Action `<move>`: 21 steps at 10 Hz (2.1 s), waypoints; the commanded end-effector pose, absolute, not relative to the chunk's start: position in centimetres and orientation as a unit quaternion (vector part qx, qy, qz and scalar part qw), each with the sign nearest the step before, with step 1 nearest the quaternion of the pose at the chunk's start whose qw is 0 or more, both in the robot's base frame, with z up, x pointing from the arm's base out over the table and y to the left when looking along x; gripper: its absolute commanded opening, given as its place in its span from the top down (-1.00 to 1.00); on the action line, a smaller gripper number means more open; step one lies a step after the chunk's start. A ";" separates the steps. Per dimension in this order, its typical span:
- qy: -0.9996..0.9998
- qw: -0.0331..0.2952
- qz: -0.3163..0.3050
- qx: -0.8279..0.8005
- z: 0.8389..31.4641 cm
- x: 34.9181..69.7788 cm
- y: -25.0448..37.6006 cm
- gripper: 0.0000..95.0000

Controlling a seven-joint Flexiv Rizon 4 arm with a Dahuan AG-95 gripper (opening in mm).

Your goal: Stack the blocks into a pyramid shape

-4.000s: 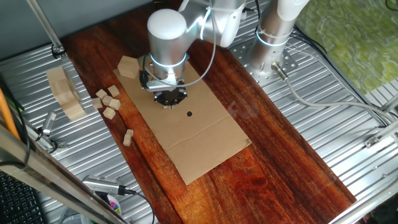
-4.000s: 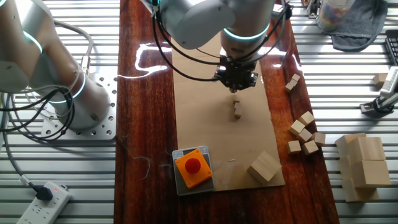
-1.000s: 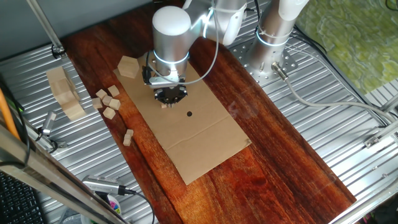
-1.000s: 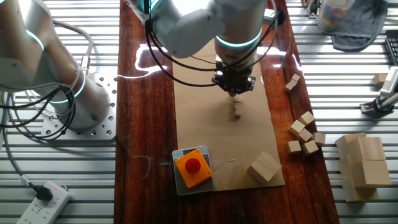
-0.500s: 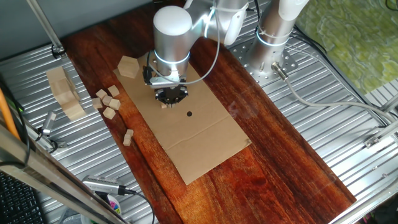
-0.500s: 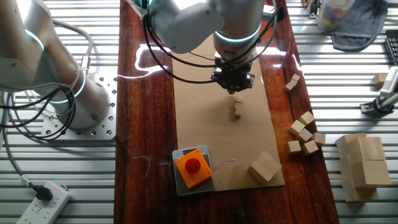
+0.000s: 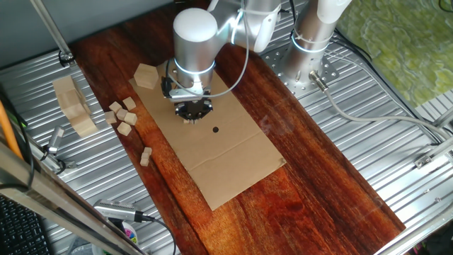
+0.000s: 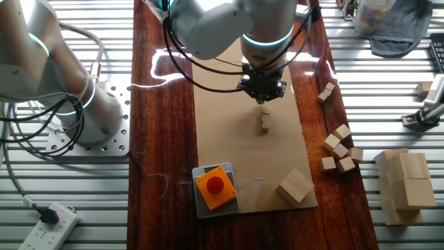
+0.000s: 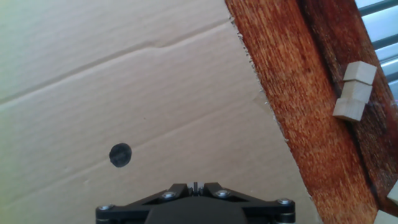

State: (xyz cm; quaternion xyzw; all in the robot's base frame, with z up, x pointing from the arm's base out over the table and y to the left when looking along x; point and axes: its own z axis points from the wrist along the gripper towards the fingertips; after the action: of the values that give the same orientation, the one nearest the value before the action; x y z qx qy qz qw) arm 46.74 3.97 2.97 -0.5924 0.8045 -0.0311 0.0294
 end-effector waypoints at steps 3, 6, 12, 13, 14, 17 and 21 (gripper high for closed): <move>0.802 0.037 -0.036 -0.595 2.3 47.1 3.8 1.00; 0.799 0.038 -0.038 -0.598 2.2 47.1 3.7 1.00; 0.792 0.034 -0.044 -0.608 2.3 47.1 3.6 1.00; 0.791 0.031 -0.046 -0.609 2.3 47.1 3.6 1.00; 0.789 0.028 -0.050 -0.611 2.3 47.1 3.6 1.00; 0.787 0.027 -0.054 -0.613 2.2 47.1 3.6 1.00; 0.784 0.029 -0.051 -0.618 2.3 47.1 3.0 1.00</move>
State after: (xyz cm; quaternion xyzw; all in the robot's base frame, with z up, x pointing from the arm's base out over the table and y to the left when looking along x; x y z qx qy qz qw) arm 47.15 2.82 2.17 -0.6182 0.7836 -0.0525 0.0302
